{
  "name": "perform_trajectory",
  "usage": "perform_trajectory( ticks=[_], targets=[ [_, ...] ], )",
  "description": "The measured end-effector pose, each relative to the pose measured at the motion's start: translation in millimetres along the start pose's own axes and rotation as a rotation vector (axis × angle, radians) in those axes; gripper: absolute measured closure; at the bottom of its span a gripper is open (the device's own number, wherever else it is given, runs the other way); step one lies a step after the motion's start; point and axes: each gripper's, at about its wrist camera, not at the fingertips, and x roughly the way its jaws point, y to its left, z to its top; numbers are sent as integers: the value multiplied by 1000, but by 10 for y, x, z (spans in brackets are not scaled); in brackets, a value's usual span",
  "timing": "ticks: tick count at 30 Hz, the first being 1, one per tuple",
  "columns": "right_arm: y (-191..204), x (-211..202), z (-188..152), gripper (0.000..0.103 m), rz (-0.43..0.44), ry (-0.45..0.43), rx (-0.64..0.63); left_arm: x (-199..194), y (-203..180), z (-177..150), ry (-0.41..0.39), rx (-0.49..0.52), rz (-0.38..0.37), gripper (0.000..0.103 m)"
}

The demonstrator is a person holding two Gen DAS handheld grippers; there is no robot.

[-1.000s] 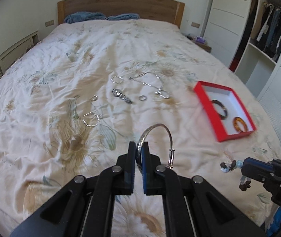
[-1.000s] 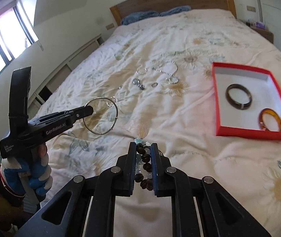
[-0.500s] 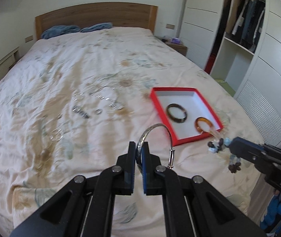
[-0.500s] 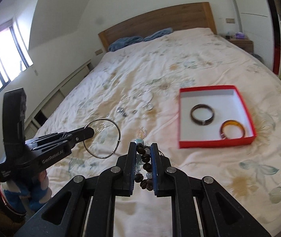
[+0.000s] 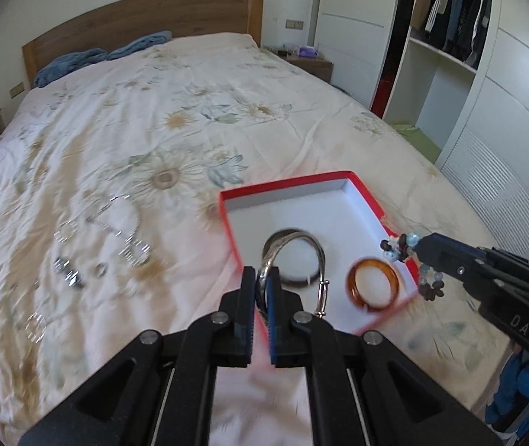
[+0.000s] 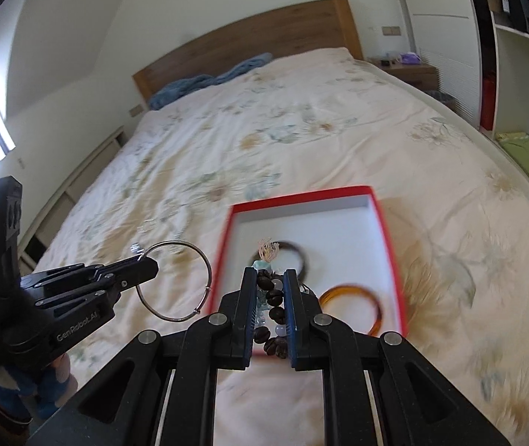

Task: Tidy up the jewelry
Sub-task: 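Open both tools to release the bangle and bracelet into the box, then move both tools back over the remaining silver jewelry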

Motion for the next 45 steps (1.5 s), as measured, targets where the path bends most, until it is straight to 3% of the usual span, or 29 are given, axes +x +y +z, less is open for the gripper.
perform_trajectory(
  ticks=[11, 20, 27, 34, 39, 41, 45],
  targets=[
    [-546, 1111, 458, 89, -39, 84, -25, 1213, -91, 416, 81, -25, 11, 98],
    [-740, 1550, 447, 89, -99, 201, -84, 1616, -68, 350, 167, -39, 1, 98],
    [-733, 1579, 400, 87, -130, 220, -126, 1621, -41, 371, 173, -56, -18, 96],
    [-674, 1313, 403, 84, -148, 194, -134, 1511, 54, 398, 165, -139, -78, 95],
    [-590, 963, 381, 77, -166, 164, -131, 1103, 86, 364, 125, -141, -83, 94],
    [-530, 769, 356, 76, -168, 148, -124, 873, 118, 325, 101, -142, -76, 86],
    [-366, 397, 241, 71, -159, 120, -119, 435, 206, 151, 72, -159, -66, 84]
  ],
)
